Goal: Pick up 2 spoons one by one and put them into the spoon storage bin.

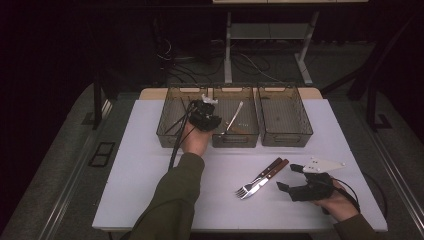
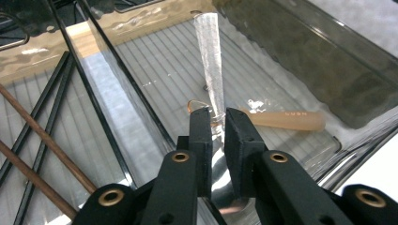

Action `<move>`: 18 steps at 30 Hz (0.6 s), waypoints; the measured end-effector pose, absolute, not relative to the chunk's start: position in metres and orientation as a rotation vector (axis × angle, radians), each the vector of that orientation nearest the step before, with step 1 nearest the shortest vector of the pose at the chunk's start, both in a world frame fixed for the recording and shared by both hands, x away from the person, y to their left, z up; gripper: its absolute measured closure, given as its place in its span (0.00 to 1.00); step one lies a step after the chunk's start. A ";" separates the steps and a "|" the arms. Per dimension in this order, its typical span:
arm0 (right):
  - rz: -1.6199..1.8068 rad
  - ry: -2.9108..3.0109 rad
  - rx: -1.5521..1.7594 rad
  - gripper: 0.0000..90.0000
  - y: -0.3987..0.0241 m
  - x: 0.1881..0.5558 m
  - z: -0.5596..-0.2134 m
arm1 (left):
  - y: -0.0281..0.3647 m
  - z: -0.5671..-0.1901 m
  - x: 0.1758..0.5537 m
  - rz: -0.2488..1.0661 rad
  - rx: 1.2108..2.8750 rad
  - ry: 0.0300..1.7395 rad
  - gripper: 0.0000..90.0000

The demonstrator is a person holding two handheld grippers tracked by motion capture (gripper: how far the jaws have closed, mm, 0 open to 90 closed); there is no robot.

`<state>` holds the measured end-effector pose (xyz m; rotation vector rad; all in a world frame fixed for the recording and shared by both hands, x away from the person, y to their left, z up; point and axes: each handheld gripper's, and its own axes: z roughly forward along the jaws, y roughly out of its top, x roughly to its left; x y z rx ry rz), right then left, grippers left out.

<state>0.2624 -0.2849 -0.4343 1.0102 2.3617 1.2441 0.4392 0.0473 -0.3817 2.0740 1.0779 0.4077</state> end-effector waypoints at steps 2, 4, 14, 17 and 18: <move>1.244 2.359 1.011 0.20 -0.285 0.263 -0.434 | 0.047 -0.381 0.439 0.401 2.068 1.074 0.87; 1.242 2.362 1.010 0.20 -0.285 0.263 -0.434 | 0.048 -0.381 0.439 0.389 2.059 1.069 0.84; 1.239 2.365 1.008 0.20 -0.284 0.262 -0.435 | 0.061 -0.371 0.435 0.340 2.045 0.987 0.71; 1.239 2.365 1.008 0.20 -0.285 0.262 -0.435 | 0.065 -0.366 0.432 0.332 2.053 0.944 0.67; 1.238 2.365 1.008 0.20 -0.285 0.263 -0.435 | 0.066 -0.365 0.431 0.329 2.048 0.939 0.66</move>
